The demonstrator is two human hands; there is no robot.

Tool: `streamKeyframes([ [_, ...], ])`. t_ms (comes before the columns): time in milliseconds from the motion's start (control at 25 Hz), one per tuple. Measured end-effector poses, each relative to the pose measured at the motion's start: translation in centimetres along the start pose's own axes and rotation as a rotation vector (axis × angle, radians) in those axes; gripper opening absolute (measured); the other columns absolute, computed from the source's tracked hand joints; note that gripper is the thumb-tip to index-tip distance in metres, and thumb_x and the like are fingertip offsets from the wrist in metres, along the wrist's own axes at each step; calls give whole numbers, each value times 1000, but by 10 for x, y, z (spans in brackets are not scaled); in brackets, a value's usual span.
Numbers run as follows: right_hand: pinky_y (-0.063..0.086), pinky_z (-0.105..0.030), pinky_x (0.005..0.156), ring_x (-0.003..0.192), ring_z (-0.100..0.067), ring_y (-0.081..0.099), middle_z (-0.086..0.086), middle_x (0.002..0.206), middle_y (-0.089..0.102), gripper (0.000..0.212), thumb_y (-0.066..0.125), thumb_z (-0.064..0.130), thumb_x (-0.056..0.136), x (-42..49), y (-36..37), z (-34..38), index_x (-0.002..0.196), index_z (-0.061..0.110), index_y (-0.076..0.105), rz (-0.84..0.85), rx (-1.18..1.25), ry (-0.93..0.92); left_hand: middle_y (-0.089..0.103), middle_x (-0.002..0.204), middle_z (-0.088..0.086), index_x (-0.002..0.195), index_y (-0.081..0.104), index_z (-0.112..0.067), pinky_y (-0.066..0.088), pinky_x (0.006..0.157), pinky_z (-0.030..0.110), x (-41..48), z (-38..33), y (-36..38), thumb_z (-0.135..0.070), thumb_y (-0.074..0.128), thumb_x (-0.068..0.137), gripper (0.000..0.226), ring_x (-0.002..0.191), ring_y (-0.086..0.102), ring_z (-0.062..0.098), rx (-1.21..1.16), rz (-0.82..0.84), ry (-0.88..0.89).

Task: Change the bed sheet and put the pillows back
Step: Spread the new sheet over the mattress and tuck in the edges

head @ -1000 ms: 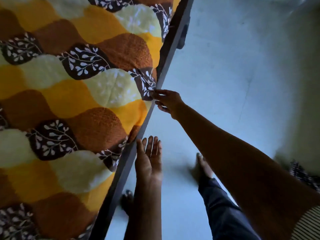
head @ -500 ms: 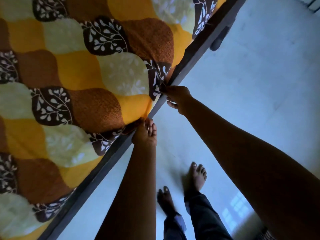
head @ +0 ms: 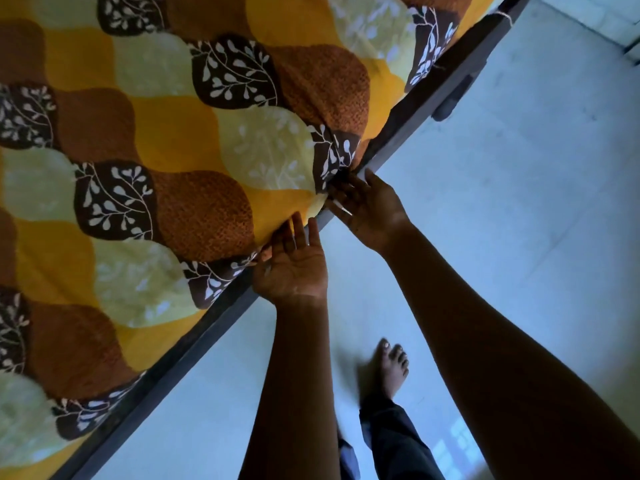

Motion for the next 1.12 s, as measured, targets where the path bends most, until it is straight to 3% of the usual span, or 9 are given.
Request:
streamKeyframes([
  [80, 43, -35, 95, 105, -18, 56, -7, 121, 57, 54, 24, 46, 99, -6, 10, -6, 136, 11, 42, 108, 87, 37, 46, 139, 19, 124, 48, -1, 29, 110, 51, -2, 2, 3, -35, 44, 62, 70, 130, 43, 35, -56, 35, 22],
  [160, 40, -35, 98, 101, -17, 60, -5, 114, 62, 57, 21, 50, 97, -9, 27, -10, 135, 14, 43, 167, 108, 43, 50, 135, 18, 120, 51, 0, 32, 107, 49, -3, 0, 5, -33, 46, 62, 67, 130, 44, 34, -70, 83, 20],
  [320, 25, -43, 115, 134, -31, 37, -14, 145, 40, 50, 22, 37, 100, 10, 61, -17, 139, 10, 40, 112, 132, -22, 52, 135, 15, 111, 58, -2, 34, 106, 50, 1, -6, 0, -27, 42, 69, 52, 126, 49, 31, -17, 143, -22],
  [440, 35, -43, 109, 123, -27, 50, -13, 130, 56, 37, 36, 28, 100, 12, 37, -19, 125, 8, 55, -78, 143, -71, 55, 133, 12, 111, 59, -8, 40, 103, 48, 7, -1, -17, -19, 38, 77, 41, 125, 50, 28, 174, 73, -130],
  [560, 44, -37, 100, 115, -22, 56, -11, 122, 61, 33, 44, 20, 98, -16, -14, -20, 128, 8, 53, -201, 127, -90, 56, 132, 10, 114, 59, -9, 41, 103, 43, -2, 2, -40, -22, 32, 96, 35, 120, 53, 27, 347, -81, -191],
  [760, 48, -31, 90, 107, -20, 60, -7, 116, 64, 37, 36, 27, 100, -53, -23, -32, 130, 11, 52, -144, 170, -61, 67, 113, 13, 112, 60, -8, 53, 84, 42, -17, -5, -42, -35, 30, 98, 42, 97, 67, 25, 164, -104, -78],
  [960, 43, -32, 99, 118, -21, 54, -7, 129, 57, 46, 29, 39, 100, -47, 13, -27, 133, 13, 48, 13, 69, -44, 53, 130, 18, 131, 46, -6, 42, 87, 46, -11, -8, -32, -56, 16, 93, 70, 126, 48, 31, 15, -20, -31],
  [1040, 42, -32, 100, 118, -19, 53, -5, 133, 54, 52, 26, 45, 99, -43, 29, -21, 136, 14, 44, 75, 8, -33, 50, 133, 16, 131, 44, -5, 40, 92, 48, 6, -4, -25, -55, 22, 88, 69, 130, 42, 34, 60, 55, -12],
  [1120, 42, -31, 98, 115, -19, 54, -6, 133, 55, 54, 27, 48, 98, -39, 41, -13, 136, 14, 46, 99, -31, -27, 35, 145, 2, 138, 32, -10, 35, 102, 51, 37, 8, -4, -48, 28, 88, 62, 128, 39, 42, -38, 171, -143],
])
Point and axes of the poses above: each hand's wrist, its own x-axis towards the middle knuckle, its own y-axis out of the palm, z = x × y, the point moved 10 cm from there along x, towards the middle knuckle
